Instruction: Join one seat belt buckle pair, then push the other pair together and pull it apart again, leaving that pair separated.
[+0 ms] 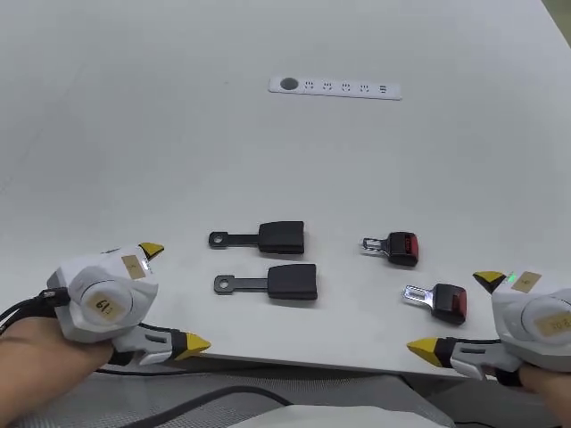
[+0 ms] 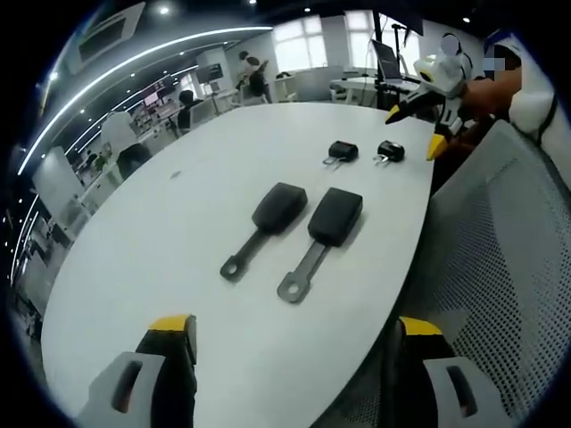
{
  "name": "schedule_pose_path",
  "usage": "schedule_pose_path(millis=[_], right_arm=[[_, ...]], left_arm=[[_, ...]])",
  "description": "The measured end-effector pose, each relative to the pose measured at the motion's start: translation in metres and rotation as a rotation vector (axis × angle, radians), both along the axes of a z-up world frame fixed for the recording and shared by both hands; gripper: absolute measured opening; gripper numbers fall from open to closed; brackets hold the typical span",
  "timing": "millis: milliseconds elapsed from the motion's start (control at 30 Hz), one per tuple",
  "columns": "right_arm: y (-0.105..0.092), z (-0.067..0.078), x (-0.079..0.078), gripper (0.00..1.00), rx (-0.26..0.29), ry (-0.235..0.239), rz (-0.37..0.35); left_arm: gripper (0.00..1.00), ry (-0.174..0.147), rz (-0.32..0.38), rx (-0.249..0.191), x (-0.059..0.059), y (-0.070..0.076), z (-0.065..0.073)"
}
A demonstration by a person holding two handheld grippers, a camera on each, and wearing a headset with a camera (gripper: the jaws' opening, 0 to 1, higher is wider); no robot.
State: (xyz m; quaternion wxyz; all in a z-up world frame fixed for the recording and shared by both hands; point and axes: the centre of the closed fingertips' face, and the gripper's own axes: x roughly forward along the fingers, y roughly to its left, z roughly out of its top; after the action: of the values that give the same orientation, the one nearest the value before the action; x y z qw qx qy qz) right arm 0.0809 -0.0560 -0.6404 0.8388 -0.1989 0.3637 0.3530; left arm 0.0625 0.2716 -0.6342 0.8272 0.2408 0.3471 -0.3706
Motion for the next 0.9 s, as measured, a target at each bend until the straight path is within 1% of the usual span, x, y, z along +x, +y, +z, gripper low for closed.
schedule_pose_path(millis=[167,300,467,667,900], right_arm=[[-0.0007,-0.0006,-0.0007,0.85,-0.001,0.002,-0.002],[-0.0007,-0.0009,-0.0008,0.85,-0.002,0.001,-0.003],[-0.0002,-0.0006,-0.0006,0.85,-0.004,-0.001,0.001],[-0.0004,-0.0012,-0.0029,0.82,-0.033,-0.001,0.023],[-0.0016,-0.0006,-0.0014,0.80,-0.035,-0.010,0.020]], left_arm=[[0.92,0.004,-0.001,-0.001,-0.0022,-0.0038,0.0028],[0.92,0.001,-0.002,-0.007,-0.0031,-0.0066,0.0060],[0.92,0.004,0.004,-0.012,-0.0021,-0.0047,0.0052],[0.92,0.005,0.004,-0.011,-0.0017,-0.0035,0.0048],[0.92,0.006,0.007,-0.010,-0.0013,-0.0023,0.0048]])
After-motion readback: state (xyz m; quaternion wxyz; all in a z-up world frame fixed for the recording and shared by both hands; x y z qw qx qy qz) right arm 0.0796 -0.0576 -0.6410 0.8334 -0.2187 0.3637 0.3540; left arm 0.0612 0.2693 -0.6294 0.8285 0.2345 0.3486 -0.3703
